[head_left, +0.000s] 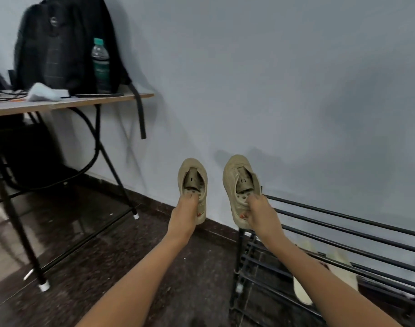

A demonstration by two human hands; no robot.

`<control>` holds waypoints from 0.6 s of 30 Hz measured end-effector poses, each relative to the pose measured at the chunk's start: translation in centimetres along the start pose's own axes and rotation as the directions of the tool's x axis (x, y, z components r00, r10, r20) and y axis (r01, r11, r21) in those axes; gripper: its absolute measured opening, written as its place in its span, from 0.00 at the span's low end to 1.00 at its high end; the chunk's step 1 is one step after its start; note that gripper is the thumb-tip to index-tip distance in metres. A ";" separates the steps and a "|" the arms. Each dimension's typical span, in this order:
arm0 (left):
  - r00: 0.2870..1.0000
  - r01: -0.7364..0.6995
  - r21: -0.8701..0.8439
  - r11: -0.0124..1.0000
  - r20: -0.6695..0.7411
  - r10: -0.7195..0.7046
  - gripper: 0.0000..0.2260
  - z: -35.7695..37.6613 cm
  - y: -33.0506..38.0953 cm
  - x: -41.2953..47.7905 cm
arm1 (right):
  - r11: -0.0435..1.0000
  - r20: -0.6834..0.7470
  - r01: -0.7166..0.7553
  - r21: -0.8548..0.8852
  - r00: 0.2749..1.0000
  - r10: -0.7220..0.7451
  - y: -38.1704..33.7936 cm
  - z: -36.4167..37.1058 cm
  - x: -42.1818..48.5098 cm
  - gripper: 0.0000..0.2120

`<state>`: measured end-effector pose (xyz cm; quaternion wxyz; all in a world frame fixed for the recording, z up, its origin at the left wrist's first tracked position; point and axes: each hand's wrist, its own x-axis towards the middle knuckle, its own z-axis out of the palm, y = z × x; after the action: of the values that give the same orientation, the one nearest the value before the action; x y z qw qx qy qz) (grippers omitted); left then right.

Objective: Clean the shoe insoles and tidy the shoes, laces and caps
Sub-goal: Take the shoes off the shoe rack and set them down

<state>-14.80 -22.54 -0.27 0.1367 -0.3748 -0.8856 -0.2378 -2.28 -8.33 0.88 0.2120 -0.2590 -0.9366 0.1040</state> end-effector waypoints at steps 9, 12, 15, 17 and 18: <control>0.945 0.289 0.104 0.952 0.131 -0.301 0.09 2.2 -10.5 -7.1 | 0.989 0.232 0.116 0.087 0.963 -0.134 -7.5 10.8 -1.6 0.09; 0.903 0.362 0.130 0.923 0.198 -0.382 0.08 4.0 -13.5 -10.1 | 0.979 0.304 0.058 0.196 0.945 -0.117 -8.9 15.2 -3.3 0.06; 0.842 0.449 0.127 0.885 0.271 -0.466 0.05 6.0 -15.7 -13.1 | 0.985 0.406 0.064 0.162 0.905 -0.126 -9.7 19.6 -4.9 0.06; 0.800 0.496 0.134 0.858 0.314 -0.511 0.06 7.4 -16.7 -15.2 | 0.994 0.480 0.041 0.099 0.873 -0.084 -10.2 22.0 -6.0 0.11; 0.781 0.517 0.133 0.846 0.331 -0.530 0.08 8.3 -17.3 -16.2 | 0.996 0.517 0.037 0.087 0.853 -0.077 -10.2 23.3 -6.5 0.12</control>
<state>-16.86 -38.35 -19.64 -0.0901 -0.1485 -0.9684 -0.1792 -12.21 -22.38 -18.96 -0.0360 -0.1857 -0.9618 0.1981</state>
